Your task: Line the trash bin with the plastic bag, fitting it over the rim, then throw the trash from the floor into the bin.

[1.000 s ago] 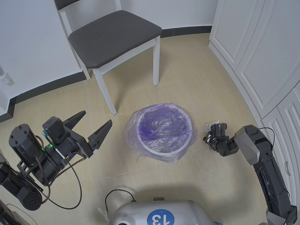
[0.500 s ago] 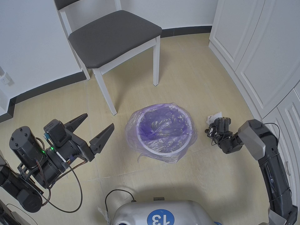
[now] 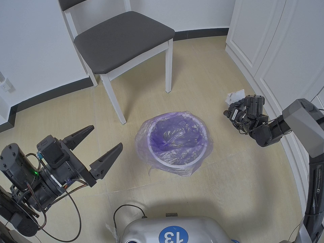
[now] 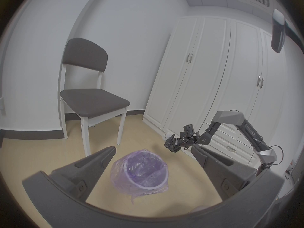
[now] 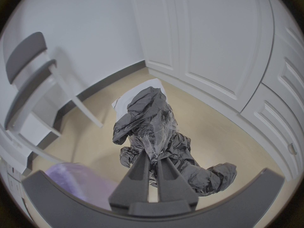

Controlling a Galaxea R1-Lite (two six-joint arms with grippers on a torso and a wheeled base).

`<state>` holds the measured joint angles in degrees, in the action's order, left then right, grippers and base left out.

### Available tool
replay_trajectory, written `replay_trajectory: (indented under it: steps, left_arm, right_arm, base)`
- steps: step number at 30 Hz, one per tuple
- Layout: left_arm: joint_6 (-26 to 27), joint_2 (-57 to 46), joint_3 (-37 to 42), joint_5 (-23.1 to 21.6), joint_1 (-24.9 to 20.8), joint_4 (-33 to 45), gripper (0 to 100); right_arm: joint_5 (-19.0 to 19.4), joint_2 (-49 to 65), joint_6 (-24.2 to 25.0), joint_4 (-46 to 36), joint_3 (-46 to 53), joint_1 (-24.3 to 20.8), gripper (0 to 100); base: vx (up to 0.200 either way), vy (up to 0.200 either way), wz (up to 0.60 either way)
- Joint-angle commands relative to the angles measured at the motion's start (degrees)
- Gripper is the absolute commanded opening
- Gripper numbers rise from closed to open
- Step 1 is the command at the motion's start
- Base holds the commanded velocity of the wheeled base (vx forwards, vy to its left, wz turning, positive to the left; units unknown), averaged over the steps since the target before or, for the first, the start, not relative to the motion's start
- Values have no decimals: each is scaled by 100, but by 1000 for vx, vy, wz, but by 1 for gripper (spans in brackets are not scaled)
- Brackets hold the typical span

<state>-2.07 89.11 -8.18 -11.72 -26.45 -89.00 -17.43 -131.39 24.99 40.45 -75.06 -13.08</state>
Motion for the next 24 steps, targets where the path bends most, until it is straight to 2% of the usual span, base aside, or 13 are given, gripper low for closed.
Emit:
replay_trajectory:
  steps: [1, 7, 9, 15, 16, 20, 24]
  left_arm:
    - [234, 493, -245, 134, 360, -100, 100]
    - [655, 932, -377, 899, 448, -100, 100]
    - [638, 950, -360, 908, 422, -100, 100]
    - [576, 634, -245, 881, 334, -100, 100]
    - [576, 625, -245, 881, 334, -100, 100]
    - [576, 642, -263, 855, 369, -100, 100]
    - [585, 686, -272, 855, 369, -100, 100]
  right_arm:
    - [21, 729, -21, 613, 791, -643, 0]
    - [12, 896, -231, 1246, 1362, -1153, 0]
    - [3, 931, -249, 1299, 1468, -1276, 0]
    - [-15, 1054, -275, 1299, 1933, -2067, 0]
    - [-15, 1054, -275, 1299, 1933, -2085, 0]
    - [29, 905, -645, 1079, 1670, -2401, 0]
    - [214, 536, -1023, 824, 1468, -2471, 0]
  base:
    - [200, 0, 0]
    - [200, 0, 0]
    - [200, 0, 0]
    - [0, 0, 0]
    - [0, 0, 0]
    - [0, 0, 0]
    - [0, 0, 0]
